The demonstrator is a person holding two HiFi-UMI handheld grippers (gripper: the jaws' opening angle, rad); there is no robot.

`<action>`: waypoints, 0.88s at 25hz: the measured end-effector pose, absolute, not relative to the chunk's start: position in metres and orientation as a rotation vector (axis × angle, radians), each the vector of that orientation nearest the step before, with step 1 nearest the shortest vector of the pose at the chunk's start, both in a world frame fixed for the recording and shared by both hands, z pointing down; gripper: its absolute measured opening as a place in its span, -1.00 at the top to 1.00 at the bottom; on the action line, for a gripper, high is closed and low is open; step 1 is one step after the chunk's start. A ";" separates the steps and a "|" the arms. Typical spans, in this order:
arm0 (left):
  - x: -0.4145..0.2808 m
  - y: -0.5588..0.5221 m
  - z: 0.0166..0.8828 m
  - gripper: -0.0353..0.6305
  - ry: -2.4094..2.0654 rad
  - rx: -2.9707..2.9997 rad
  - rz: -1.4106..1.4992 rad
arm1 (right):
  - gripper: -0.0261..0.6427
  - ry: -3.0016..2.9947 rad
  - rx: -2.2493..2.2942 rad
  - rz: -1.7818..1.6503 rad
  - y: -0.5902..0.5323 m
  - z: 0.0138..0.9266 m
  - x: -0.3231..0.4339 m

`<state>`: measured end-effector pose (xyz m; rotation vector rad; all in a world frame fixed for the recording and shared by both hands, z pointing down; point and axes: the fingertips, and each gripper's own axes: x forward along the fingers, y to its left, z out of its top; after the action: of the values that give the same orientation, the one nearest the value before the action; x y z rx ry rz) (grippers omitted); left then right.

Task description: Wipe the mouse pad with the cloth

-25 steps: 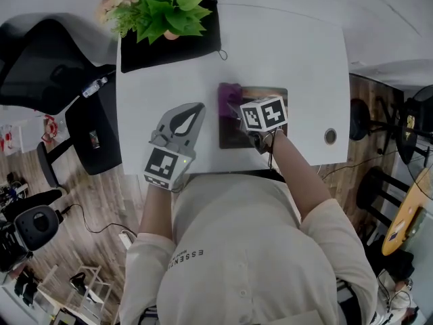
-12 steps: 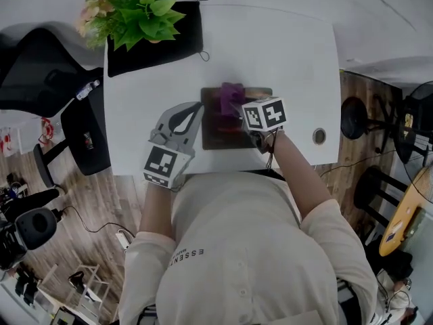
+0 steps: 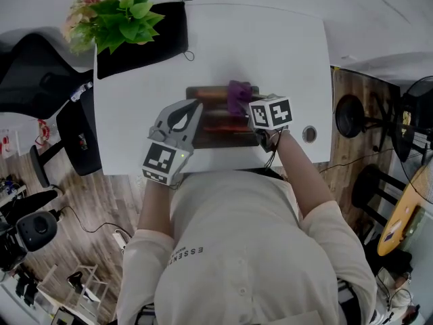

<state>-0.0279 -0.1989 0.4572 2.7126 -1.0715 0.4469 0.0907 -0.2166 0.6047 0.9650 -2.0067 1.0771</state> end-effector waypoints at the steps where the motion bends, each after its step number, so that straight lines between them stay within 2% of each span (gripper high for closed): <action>1: -0.025 -0.198 0.457 0.89 -1.073 2.712 0.447 | 0.61 -2.004 0.972 1.078 -0.216 0.605 0.097; 15: 0.008 -0.180 0.455 0.89 -1.172 2.675 0.439 | 0.61 -1.958 1.051 1.062 -0.212 0.606 0.172; 22: 0.007 -0.162 0.447 0.89 -1.231 2.682 0.424 | 0.61 -2.005 1.012 1.039 -0.203 0.592 0.176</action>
<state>0.0070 -0.1620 0.4467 2.6822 -1.2315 0.4238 0.1765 -0.2030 0.5918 1.0116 -2.0053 1.0391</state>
